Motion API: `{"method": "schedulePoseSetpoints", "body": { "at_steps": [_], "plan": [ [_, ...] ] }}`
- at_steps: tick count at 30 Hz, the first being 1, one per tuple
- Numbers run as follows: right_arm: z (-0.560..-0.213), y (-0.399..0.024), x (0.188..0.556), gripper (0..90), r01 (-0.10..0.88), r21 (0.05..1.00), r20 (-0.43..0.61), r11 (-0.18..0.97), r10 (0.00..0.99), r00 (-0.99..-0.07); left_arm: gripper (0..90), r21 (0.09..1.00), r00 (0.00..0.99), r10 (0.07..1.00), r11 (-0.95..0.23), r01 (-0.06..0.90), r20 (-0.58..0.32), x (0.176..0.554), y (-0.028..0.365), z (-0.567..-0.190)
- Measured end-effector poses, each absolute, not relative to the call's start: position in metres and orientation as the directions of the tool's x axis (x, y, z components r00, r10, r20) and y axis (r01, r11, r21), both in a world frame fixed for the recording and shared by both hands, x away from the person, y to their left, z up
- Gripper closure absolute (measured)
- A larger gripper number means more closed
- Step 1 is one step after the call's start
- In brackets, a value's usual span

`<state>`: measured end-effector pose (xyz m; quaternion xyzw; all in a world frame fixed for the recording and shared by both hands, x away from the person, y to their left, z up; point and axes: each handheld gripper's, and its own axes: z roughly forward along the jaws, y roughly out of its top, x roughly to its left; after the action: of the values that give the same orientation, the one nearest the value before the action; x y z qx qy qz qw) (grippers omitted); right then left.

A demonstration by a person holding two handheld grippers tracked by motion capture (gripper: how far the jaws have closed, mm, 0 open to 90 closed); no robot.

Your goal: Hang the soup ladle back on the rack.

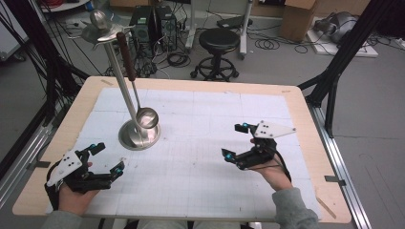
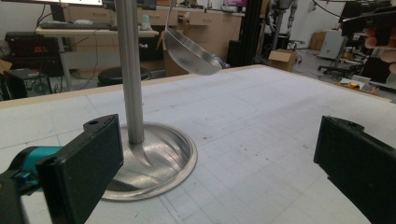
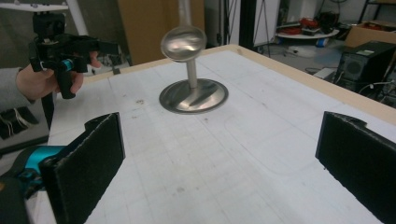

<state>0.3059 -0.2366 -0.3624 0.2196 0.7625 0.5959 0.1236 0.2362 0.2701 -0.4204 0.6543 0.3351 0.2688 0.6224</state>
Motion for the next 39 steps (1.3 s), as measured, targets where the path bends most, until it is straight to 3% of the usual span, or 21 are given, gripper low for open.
{"method": "schedulePoseSetpoints", "body": {
  "at_steps": [8,19,29,39],
  "plan": [
    [-0.375,-0.280,0.296,0.0,0.181,0.972,0.078,0.152,0.518,-0.852,1.8,0.995,0.633,0.772,-0.005,0.095,-0.057,0.235,0.270,-0.419],
    [-0.382,-0.311,0.280,0.0,0.157,0.976,0.062,0.154,0.492,-0.868,1.8,0.995,0.629,0.773,0.029,0.091,-0.080,0.234,0.272,-0.418],
    [-0.398,-0.343,0.260,0.0,0.203,0.975,0.107,0.093,0.604,-0.790,1.8,0.996,0.624,0.779,0.018,0.088,-0.069,0.233,0.272,-0.418],
    [-0.407,-0.373,0.247,0.0,0.183,0.983,0.112,0.025,0.704,-0.701,1.8,0.994,0.598,0.800,-0.015,0.107,-0.052,0.234,0.275,-0.421]
  ]
}}
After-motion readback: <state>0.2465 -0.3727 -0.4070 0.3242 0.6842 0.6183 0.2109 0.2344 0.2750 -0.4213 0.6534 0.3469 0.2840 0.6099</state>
